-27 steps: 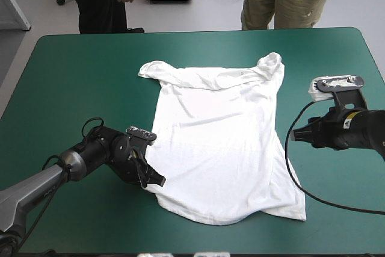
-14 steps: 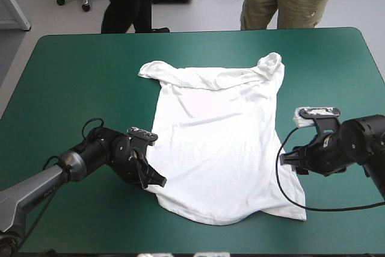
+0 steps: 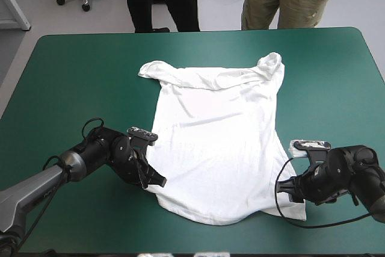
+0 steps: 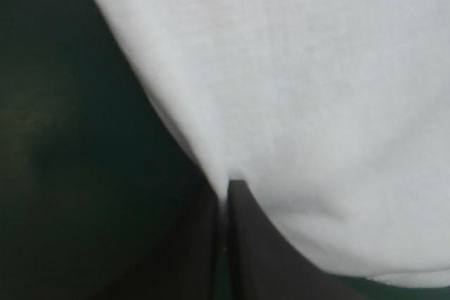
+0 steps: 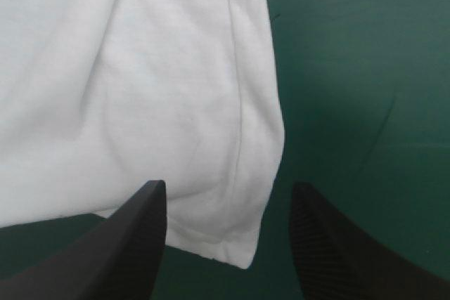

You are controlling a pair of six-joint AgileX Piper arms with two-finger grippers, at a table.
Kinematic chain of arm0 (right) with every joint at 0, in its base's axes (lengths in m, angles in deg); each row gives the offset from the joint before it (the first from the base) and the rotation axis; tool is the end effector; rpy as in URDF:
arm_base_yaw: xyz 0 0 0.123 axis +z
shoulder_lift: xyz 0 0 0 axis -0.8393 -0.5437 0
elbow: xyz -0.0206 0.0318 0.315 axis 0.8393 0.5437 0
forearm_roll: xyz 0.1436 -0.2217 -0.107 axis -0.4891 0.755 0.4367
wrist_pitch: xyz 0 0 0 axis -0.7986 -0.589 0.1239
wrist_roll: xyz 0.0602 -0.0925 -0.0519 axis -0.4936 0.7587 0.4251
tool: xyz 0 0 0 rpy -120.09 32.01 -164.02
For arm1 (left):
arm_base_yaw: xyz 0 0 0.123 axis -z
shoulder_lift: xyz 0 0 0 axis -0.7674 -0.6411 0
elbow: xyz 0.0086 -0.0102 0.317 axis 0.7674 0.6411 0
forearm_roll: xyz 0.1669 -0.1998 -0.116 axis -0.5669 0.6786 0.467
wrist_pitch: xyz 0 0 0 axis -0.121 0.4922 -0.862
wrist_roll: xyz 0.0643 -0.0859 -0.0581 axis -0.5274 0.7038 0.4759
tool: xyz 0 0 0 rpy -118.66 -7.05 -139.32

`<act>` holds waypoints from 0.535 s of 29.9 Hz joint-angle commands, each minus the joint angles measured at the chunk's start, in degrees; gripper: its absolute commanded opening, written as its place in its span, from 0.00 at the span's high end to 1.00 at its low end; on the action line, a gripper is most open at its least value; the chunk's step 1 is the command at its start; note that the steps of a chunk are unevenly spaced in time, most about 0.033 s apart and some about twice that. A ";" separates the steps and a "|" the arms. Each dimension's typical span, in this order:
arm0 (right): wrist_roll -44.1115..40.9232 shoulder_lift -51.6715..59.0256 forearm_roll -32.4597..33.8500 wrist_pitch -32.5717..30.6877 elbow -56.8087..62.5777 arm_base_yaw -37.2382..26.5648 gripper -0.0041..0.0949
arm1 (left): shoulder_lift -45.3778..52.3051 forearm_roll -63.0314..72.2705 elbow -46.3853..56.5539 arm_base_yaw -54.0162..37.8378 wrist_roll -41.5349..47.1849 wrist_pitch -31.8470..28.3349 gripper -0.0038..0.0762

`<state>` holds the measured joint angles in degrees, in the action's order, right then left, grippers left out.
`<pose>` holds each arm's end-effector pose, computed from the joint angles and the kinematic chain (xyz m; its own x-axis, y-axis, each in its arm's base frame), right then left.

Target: Fold the cloth

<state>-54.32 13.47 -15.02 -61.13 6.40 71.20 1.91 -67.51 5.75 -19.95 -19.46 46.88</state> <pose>0.1792 0.0587 0.2278 -0.9853 -0.0427 -0.1655 -0.0666 0.9877 0.1416 0.2290 -0.1510 0.1876 -0.9049 0.4008 -0.1436 0.4196 0.8965 -0.1421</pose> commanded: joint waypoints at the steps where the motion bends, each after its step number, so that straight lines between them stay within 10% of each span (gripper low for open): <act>1: 0.08 0.01 -1.42 2.74 1.28 0.02 0.46 | 0.39 4.16 0.18 1.14 0.00 -1.55 0.96; 10: 3.00 -7.93 -6.51 4.69 3.78 0.12 0.51 | 0.39 4.01 0.18 1.14 0.00 -1.55 0.96; 16: 4.83 -9.52 -9.63 6.51 3.65 0.12 0.95 | 0.39 4.15 0.18 1.14 0.00 -1.36 0.96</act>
<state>-51.43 4.99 -17.94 -58.55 9.66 71.14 1.91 -67.56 5.79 -19.95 -19.46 46.76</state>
